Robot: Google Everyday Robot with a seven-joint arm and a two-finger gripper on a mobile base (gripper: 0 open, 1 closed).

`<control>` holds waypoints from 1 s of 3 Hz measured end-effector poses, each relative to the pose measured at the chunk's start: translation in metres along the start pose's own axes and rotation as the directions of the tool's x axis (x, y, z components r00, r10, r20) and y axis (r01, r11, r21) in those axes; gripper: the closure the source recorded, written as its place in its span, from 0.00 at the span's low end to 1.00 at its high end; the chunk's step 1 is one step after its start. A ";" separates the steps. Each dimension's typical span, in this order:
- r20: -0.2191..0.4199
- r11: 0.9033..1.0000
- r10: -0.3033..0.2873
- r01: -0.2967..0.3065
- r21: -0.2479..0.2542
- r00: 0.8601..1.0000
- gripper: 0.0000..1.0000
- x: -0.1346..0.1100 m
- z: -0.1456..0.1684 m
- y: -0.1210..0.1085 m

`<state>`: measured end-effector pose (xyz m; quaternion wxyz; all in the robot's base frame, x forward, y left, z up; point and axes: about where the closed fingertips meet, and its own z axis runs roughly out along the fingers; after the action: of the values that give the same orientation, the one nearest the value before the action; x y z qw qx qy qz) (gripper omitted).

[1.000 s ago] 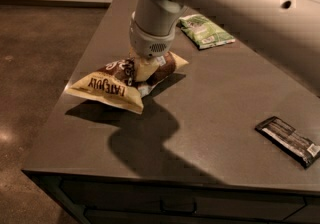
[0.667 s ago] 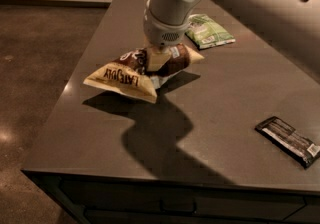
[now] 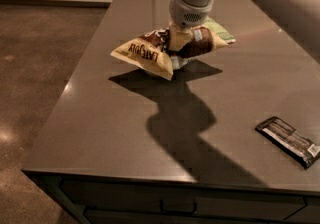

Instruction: Move brown chip bag near green jalapeno chip bag

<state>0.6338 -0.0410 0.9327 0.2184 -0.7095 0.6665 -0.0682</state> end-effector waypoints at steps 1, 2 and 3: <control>-0.031 0.996 0.087 -0.086 0.034 0.996 1.00 0.030 0.001 -0.023; -0.066 0.986 0.162 -0.158 0.062 0.985 1.00 0.060 0.006 -0.039; -0.082 0.974 0.215 -0.208 0.090 0.973 1.00 0.086 0.006 -0.052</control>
Offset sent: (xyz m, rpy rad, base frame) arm 0.0651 -0.0915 -0.0023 0.0007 -0.0342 -0.2860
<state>0.6929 -0.1223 0.9316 0.2224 -0.6211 0.7443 -0.1038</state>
